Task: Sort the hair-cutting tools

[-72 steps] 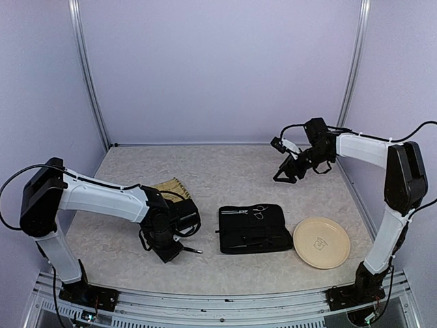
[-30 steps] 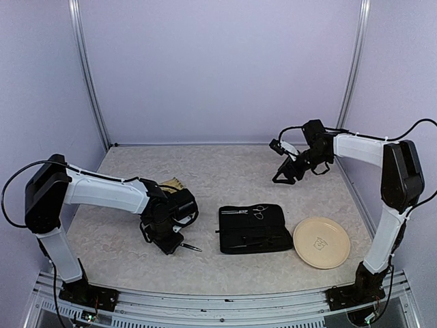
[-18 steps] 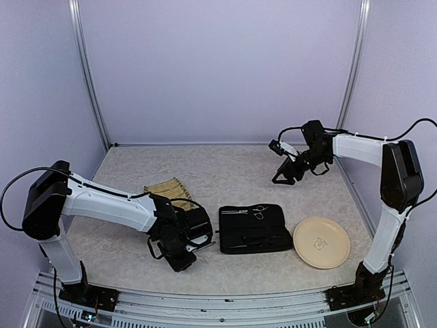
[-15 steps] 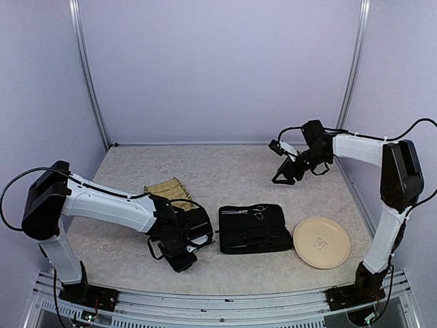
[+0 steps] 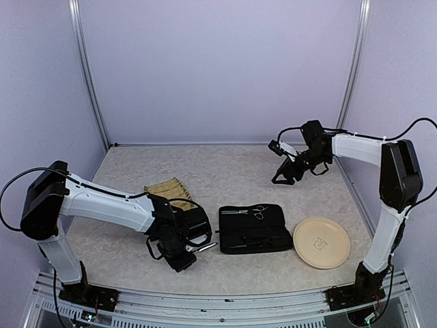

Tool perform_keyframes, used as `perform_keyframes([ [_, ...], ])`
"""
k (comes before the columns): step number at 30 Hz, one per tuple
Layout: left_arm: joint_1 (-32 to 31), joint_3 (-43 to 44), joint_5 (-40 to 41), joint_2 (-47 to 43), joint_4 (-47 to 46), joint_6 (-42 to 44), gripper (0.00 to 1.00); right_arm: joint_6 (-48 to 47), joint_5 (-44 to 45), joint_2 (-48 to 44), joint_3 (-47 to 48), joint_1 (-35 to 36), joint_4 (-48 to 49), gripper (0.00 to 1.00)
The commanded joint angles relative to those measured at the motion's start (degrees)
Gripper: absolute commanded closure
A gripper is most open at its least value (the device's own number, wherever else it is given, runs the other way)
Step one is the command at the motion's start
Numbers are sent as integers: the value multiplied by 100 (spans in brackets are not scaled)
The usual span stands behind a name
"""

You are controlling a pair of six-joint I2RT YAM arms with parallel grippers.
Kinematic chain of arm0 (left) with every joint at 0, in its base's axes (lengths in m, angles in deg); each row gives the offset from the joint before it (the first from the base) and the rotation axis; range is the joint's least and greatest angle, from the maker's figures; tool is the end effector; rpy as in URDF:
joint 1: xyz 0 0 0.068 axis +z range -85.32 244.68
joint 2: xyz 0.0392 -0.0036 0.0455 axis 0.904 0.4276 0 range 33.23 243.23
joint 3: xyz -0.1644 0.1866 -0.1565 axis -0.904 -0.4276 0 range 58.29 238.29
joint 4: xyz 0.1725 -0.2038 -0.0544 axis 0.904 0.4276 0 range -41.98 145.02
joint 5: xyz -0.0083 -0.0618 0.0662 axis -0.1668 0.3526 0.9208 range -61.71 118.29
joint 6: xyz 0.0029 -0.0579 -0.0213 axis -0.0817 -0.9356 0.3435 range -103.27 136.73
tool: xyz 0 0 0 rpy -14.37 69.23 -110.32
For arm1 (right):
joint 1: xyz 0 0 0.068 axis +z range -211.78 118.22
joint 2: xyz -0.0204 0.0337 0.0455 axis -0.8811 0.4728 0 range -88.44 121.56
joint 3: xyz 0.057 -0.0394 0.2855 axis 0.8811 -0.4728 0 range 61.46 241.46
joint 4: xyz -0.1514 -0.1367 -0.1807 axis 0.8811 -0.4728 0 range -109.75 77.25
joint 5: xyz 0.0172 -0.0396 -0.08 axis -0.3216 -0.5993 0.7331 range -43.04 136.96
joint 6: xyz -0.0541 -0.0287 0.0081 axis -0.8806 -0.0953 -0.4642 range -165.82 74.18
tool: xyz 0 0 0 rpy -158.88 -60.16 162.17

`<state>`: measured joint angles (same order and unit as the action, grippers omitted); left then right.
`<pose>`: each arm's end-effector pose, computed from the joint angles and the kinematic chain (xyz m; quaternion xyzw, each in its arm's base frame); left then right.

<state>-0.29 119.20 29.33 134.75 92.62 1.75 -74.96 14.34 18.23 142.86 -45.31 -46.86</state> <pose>0.1365 -0.2907 0.1516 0.4218 0.9057 -0.0199 0.0378 0.3932 0.1424 0.2343 -0.4272 0.8246 0.2413 0.2818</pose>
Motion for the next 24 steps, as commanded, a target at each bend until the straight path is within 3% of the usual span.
perform_keyframes([
  [1, 19, 349, 180, -454, 660, -25, 100, -65, -134, 80, 145, 77, -99, 35],
  [7, 28, 1268, 87, -374, 1459, 199, 100, -89, -157, 52, 161, 77, -126, 35],
  [16, 274, 3372, 1246, 1040, 2070, 1292, 100, -201, 192, 36, 161, 76, -159, 36],
  [24, 661, 4009, 1792, 1948, 1567, 1849, 100, -366, 568, 190, 237, -69, -433, 34],
])
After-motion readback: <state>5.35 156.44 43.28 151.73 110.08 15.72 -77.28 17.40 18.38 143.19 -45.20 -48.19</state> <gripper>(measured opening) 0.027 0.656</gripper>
